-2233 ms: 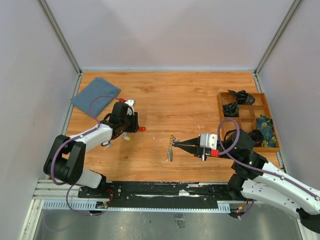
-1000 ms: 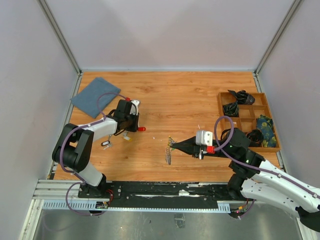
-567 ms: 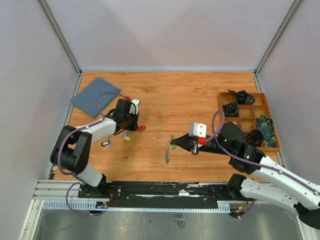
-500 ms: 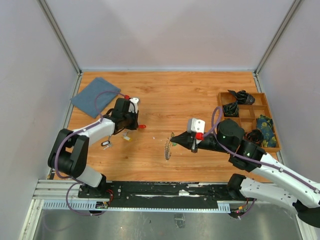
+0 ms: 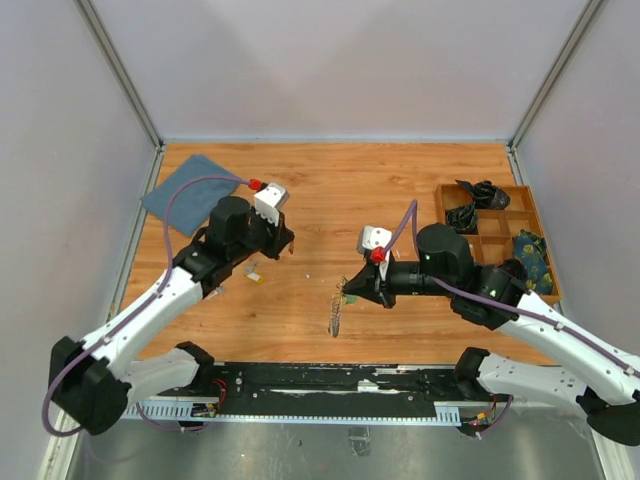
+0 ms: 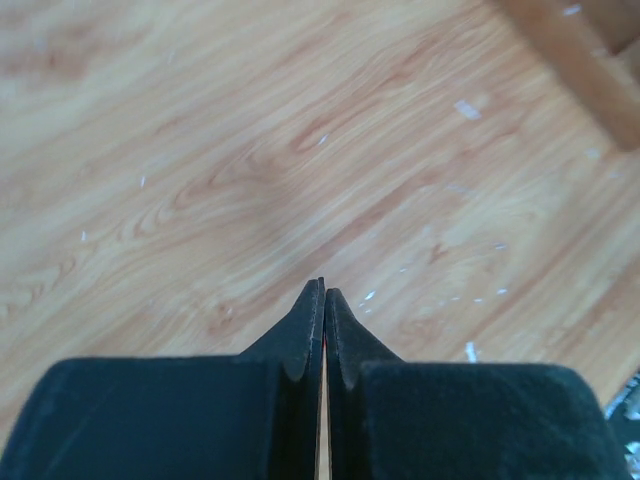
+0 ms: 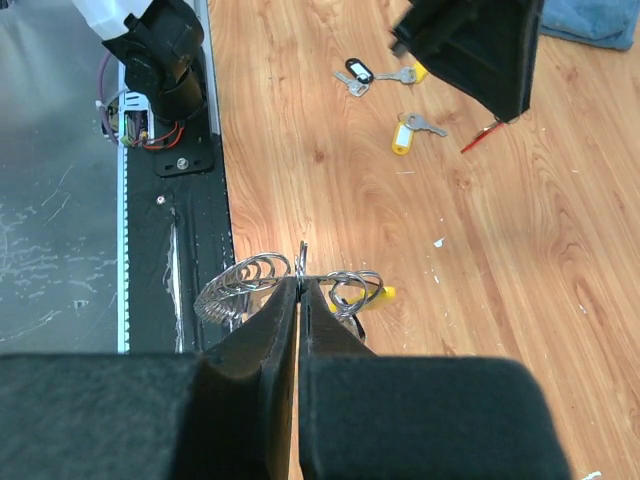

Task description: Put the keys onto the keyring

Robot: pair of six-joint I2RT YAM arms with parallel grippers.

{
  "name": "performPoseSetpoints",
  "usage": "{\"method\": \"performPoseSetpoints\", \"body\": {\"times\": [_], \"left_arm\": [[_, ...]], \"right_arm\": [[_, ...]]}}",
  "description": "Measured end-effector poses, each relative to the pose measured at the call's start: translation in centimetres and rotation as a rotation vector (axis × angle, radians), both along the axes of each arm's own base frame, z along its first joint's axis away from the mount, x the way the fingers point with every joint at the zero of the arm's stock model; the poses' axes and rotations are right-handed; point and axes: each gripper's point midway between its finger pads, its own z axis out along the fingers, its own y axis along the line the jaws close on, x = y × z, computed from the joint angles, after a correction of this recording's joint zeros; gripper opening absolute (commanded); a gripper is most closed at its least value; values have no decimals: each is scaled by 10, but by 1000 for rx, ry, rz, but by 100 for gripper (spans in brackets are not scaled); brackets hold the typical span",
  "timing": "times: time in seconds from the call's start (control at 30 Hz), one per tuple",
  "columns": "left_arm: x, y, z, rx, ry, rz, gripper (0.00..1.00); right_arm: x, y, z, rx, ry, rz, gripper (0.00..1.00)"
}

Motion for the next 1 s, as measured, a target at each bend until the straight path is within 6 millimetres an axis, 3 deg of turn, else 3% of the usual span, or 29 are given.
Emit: {"method": "performPoseSetpoints", "body": {"times": [0.23,0.4,0.63,1.0], "left_arm": [[-46,-28,108,-106,-280,-224,0],[-88,-47,162,-166,-433,-413,1],[-139,-64,198,-258,-544,-631,1],[-169,-80,226,-364,-610,-797,1]], "right_arm": [[4,-12,24,70,39,-1,0],[2,-20,53,197,59,31,1],[-21,-18,93,368,78,173,1],[-46,-17,123,492,125,316,1]]}}
